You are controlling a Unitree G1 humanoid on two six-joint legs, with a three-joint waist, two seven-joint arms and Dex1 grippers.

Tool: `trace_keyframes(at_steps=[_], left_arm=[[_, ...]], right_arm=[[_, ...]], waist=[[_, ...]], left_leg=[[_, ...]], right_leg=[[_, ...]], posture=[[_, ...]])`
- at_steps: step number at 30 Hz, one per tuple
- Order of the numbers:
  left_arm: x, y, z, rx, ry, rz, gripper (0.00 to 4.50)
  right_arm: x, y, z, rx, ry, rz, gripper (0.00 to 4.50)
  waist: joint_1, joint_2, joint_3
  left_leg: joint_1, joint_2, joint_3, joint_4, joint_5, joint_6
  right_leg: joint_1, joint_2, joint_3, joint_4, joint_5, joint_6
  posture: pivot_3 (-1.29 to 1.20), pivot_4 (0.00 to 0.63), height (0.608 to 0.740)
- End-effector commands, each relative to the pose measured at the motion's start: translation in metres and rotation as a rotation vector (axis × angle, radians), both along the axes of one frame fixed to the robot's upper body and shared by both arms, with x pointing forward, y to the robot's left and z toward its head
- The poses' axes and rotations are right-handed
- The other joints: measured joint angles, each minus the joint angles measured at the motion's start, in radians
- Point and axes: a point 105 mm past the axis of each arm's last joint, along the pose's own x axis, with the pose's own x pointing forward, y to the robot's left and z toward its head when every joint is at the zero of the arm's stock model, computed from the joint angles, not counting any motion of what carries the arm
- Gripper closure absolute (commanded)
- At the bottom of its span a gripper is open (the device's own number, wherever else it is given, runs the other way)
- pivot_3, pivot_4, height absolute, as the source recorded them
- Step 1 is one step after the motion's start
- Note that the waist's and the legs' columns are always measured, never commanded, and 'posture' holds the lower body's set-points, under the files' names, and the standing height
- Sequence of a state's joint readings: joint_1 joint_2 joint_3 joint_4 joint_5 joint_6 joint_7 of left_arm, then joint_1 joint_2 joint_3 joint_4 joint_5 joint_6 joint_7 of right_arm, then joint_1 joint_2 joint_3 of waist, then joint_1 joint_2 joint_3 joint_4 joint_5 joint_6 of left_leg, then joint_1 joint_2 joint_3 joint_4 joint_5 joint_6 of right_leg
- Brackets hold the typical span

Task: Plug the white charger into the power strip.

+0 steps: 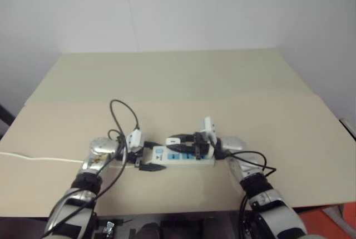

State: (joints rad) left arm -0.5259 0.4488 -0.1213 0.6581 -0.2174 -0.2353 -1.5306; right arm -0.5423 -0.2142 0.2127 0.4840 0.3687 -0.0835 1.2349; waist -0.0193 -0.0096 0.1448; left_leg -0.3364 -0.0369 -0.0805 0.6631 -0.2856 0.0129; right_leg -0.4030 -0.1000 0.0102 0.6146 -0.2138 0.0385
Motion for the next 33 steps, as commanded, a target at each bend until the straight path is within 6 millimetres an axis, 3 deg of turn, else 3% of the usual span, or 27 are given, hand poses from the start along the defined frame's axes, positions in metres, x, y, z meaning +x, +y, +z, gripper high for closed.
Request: trace_keyframes(at_steps=[1,7,17,23,26,27,29,33], left_arm=[[-0.001,0.001,0.009,0.015,-0.044,-0.039,1.21],[0.000,0.001,0.008,0.017,-0.047,-0.033,1.21],[0.001,0.000,0.008,0.017,-0.049,-0.032,1.21],[0.002,0.000,0.008,0.020,-0.052,-0.024,1.21],[0.003,0.001,0.009,0.025,-0.006,-0.021,1.21],[0.002,0.001,0.011,0.014,0.005,-0.032,0.49],[0.000,0.001,0.016,-0.006,-0.006,-0.045,0.04],[-0.004,0.010,0.029,-0.038,-0.072,-0.020,0.04]], right_arm=[[0.006,-0.020,-0.036,-0.101,0.072,-0.127,3.39],[0.008,-0.022,-0.040,-0.116,0.022,-0.167,3.39],[0.009,-0.023,-0.040,-0.137,0.054,-0.159,0.04],[0.009,-0.025,-0.034,-0.122,0.019,-0.161,0.04],[0.011,-0.029,-0.021,-0.063,0.000,-0.158,0.04],[0.011,-0.031,-0.015,-0.042,-0.008,-0.158,0.00],[0.010,-0.035,-0.006,-0.022,-0.030,-0.150,0.00],[-0.001,-0.049,0.012,-0.004,-0.081,-0.114,0.00]], waist=[[0.000,0.000,0.000],[-0.001,-0.004,-0.003],[0.000,-0.010,-0.009],[0.000,-0.010,-0.009],[0.001,-0.010,-0.009],[0.001,-0.010,-0.009],[0.002,-0.009,-0.009],[0.002,-0.009,-0.008]], left_leg=[[0.000,0.000,0.000,0.000,0.000,0.000],[0.001,0.001,0.001,0.000,0.000,0.000],[0.002,0.002,0.001,0.000,0.000,0.000],[0.002,0.002,0.001,-0.001,0.000,0.000],[0.001,0.002,0.001,-0.001,0.000,0.000],[0.001,0.002,0.001,-0.001,0.000,0.000],[0.001,0.002,0.001,-0.001,0.000,0.000],[-0.001,0.002,0.001,-0.001,0.000,0.000]], right_leg=[[0.000,0.000,0.000,0.000,0.000,0.000],[0.000,0.001,0.001,0.000,0.000,0.000],[0.000,0.003,0.003,0.000,0.001,-0.001],[0.000,0.003,0.003,-0.001,0.001,-0.001],[0.000,0.003,0.003,-0.001,0.001,-0.001],[0.000,0.003,0.003,-0.001,0.001,-0.001],[0.000,0.003,0.003,-0.001,0.001,-0.001],[-0.001,0.003,0.003,-0.001,0.001,-0.001]], posture=[[0.00,0.150,0.740],[0.00,0.150,0.740],[0.00,0.150,0.740],[0.00,0.150,0.740],[0.00,0.150,0.740],[0.00,0.150,0.740],[0.00,0.150,0.740],[0.00,0.150,0.740]])
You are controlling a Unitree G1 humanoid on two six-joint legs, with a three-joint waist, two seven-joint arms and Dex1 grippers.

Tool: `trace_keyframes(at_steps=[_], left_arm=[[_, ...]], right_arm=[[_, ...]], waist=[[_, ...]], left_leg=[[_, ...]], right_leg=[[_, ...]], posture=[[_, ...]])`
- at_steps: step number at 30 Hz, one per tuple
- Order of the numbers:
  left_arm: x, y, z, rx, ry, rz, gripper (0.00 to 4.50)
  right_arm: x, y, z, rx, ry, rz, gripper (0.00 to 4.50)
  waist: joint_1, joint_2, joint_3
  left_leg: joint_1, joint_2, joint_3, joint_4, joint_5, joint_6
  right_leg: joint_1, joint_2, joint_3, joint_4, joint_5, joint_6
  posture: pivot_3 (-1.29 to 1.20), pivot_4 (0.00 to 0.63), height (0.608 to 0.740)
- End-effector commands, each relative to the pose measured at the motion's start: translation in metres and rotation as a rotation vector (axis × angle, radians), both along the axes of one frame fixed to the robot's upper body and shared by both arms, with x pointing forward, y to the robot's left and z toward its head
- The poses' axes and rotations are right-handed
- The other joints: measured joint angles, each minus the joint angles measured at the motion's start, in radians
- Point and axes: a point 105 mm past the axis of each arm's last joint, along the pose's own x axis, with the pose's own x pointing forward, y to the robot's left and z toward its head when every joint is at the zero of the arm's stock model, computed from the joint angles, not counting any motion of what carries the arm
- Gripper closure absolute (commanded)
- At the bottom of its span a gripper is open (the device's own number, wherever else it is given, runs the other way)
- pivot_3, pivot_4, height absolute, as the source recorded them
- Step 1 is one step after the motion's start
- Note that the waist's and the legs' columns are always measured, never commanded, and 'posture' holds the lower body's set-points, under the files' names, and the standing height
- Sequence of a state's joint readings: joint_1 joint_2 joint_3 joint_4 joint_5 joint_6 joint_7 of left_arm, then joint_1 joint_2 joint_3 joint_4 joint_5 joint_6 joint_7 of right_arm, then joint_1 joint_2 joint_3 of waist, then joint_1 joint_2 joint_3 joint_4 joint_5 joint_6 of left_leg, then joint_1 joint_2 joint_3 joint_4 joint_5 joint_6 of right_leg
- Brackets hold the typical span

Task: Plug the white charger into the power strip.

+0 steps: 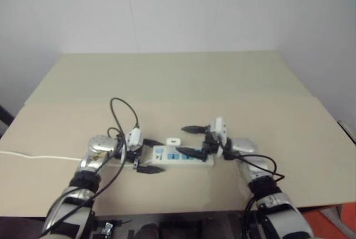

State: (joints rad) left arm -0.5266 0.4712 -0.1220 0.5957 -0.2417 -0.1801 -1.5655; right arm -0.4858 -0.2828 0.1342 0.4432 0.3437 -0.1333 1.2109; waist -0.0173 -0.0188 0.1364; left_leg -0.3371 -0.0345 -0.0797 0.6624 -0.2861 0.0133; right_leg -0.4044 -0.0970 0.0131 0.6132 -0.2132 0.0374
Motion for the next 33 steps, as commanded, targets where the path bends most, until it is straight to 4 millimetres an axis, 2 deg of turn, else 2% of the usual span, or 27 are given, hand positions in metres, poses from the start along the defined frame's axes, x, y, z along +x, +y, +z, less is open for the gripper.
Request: trace_keyframes(at_steps=[1,6,9,12,15,19,29,33], left_arm=[[-0.003,0.011,0.021,-0.039,-0.088,0.027,0.04],[-0.022,0.041,0.035,0.015,-0.110,0.054,0.04],[-0.033,0.070,0.040,0.089,-0.117,0.113,0.04],[-0.038,0.095,0.045,0.133,-0.123,0.189,0.04],[-0.041,0.110,0.048,0.158,-0.129,0.240,0.04],[-0.042,0.116,0.048,0.166,-0.130,0.270,0.04],[-0.037,0.111,0.052,0.151,-0.156,0.276,0.04],[-0.042,0.112,0.053,0.143,-0.142,0.279,0.04]], right_arm=[[-0.011,-0.017,0.016,0.020,-0.027,0.018,0.00],[-0.027,-0.047,0.035,-0.034,-0.068,-0.005,0.00],[-0.039,-0.079,0.044,-0.134,-0.056,-0.042,0.00],[-0.050,-0.105,0.049,-0.244,-0.041,-0.081,0.00],[-0.061,-0.123,0.054,-0.304,-0.066,-0.088,0.00],[-0.067,-0.135,0.057,-0.322,-0.061,-0.125,0.00],[-0.072,-0.140,0.064,-0.325,-0.095,-0.170,0.00],[-0.076,-0.143,0.060,-0.356,-0.080,-0.192,0.00]], waist=[[-0.001,0.000,0.000],[-0.006,0.003,0.003],[-0.002,0.004,0.004],[0.002,0.005,0.006],[0.006,0.005,0.006],[0.005,0.005,0.007],[0.004,0.005,0.007],[0.006,0.004,0.007]], left_leg=[[0.000,0.000,0.000,-0.001,0.000,0.000],[-0.001,0.001,0.001,-0.002,-0.001,0.000],[-0.001,0.001,0.002,-0.002,-0.001,0.000],[0.000,0.002,0.002,-0.002,-0.001,0.001],[0.000,0.002,0.003,-0.002,-0.001,0.002],[0.000,0.002,0.003,-0.002,-0.001,0.002],[0.000,0.003,0.004,-0.002,-0.002,0.002],[0.000,0.003,0.004,-0.003,-0.002,0.002]], right_leg=[[-0.001,0.000,0.000,0.000,0.000,0.000],[-0.003,0.000,0.002,-0.001,0.000,0.000],[-0.003,0.000,0.002,-0.001,0.000,0.000],[-0.002,0.000,0.001,-0.002,0.000,0.000],[-0.001,0.000,0.001,-0.002,-0.001,0.000],[0.000,0.000,0.001,-0.003,-0.001,0.000],[0.000,0.001,0.001,-0.003,-0.001,0.000],[0.000,0.000,0.001,-0.003,-0.001,0.000]], posture=[[0.00,0.150,0.740],[0.00,0.150,0.740],[0.00,0.150,0.740],[0.00,0.150,0.740],[0.00,0.150,0.740],[0.00,0.150,0.740],[0.00,0.150,0.740],[0.00,0.150,0.740]])
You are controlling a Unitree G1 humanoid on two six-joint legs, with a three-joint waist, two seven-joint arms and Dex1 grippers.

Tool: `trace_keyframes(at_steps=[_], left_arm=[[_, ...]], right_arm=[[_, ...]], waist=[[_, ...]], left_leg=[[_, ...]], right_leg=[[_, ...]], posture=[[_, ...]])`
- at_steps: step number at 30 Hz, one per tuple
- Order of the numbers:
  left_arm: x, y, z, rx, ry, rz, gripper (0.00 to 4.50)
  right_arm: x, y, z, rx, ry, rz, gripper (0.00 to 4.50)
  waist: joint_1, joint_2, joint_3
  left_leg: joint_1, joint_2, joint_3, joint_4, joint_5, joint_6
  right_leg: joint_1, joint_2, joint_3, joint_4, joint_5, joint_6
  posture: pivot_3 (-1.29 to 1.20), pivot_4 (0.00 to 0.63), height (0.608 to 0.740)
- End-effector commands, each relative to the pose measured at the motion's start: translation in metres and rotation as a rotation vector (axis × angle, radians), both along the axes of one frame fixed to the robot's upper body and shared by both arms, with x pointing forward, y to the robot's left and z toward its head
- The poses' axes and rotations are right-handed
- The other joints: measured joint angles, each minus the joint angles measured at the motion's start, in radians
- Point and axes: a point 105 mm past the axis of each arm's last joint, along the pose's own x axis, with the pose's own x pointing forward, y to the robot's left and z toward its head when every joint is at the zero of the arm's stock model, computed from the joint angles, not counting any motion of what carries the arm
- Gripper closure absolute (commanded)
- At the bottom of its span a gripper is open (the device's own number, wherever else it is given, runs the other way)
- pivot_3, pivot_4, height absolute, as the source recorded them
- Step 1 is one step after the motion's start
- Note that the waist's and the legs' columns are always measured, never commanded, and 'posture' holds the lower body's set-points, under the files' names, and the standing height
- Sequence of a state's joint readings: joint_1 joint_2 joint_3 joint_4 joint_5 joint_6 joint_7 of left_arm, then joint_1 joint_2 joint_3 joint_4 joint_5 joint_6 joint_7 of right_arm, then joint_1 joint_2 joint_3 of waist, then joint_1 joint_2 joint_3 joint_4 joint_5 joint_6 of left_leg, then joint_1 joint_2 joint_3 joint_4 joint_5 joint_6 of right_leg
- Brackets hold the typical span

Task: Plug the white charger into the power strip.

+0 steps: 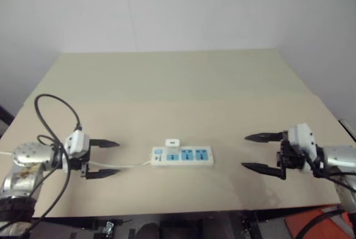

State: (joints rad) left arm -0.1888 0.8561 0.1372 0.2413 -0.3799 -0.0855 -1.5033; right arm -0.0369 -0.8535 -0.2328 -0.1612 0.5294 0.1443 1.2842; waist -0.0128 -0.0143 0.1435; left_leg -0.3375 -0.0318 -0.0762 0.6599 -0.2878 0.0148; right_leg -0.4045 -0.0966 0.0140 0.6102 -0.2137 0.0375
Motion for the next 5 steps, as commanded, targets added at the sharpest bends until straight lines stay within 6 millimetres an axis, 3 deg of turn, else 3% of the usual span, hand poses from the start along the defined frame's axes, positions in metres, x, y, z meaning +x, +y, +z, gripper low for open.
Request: trace_keyframes(at_steps=[1,5], left_arm=[[-0.0044,0.0002,0.0135,-0.016,-0.036,-0.004,0.04],[-0.0043,-0.0013,0.0154,-0.034,-0.061,0.044,0.04]], right_arm=[[-0.0051,-0.0054,0.0081,-0.031,-0.035,-0.022,0.00],[-0.0106,-0.0091,0.0023,-0.038,-0.013,-0.050,0.00]], waist=[[0.001,0.000,0.000],[0.001,0.000,0.000]], left_leg=[[0.000,0.000,0.000,0.000,0.000,0.000],[0.000,0.000,0.000,0.000,0.000,0.000]], right_leg=[[0.000,0.000,0.000,0.000,0.000,0.000],[0.000,0.000,0.000,0.000,0.000,0.000]], posture=[[0.00,0.150,0.740],[0.00,0.150,0.740]])
